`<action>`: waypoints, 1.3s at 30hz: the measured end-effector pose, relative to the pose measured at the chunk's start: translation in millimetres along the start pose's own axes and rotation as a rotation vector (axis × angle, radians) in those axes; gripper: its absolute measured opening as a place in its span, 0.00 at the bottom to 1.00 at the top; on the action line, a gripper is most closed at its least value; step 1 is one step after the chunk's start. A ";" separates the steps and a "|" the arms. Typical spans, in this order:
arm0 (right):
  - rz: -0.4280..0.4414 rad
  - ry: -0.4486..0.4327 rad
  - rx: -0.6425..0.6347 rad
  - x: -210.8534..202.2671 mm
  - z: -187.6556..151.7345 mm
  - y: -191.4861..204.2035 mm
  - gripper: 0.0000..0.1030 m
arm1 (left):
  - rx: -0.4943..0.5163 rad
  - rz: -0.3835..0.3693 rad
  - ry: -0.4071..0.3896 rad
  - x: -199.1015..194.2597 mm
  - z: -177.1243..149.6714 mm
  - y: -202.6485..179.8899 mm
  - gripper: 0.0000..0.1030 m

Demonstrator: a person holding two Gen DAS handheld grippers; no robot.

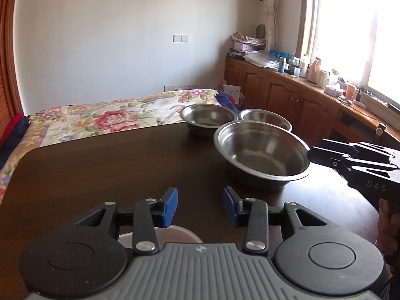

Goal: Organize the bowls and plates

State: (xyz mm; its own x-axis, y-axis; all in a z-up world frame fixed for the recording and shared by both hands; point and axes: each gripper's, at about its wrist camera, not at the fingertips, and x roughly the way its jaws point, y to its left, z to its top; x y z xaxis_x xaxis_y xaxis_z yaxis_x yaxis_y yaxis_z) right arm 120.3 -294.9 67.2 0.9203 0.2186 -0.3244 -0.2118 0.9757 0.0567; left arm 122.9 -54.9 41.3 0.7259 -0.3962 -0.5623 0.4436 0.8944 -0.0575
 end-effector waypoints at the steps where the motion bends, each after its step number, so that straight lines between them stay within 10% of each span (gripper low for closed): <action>1: -0.008 -0.002 0.002 2.3 -0.1 -3.4 0.39 | 0.002 -0.001 -0.001 3.5 2.0 -3.3 0.42; 21: -0.081 0.028 0.069 38.6 -9.2 -54.5 0.52 | 0.008 -0.030 0.046 66.5 28.4 -29.9 0.57; 39: -0.083 0.086 0.092 52.4 -14.6 -61.0 0.45 | -0.025 -0.062 0.084 89.8 33.3 -26.5 0.33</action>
State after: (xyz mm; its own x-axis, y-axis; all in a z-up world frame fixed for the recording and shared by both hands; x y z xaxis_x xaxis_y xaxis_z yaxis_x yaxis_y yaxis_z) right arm 176.7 -343.1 33.0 0.9010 0.1388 -0.4111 -0.1017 0.9886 0.1110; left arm 193.9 -121.2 19.8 0.6501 -0.4329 -0.6245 0.4719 0.8741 -0.1146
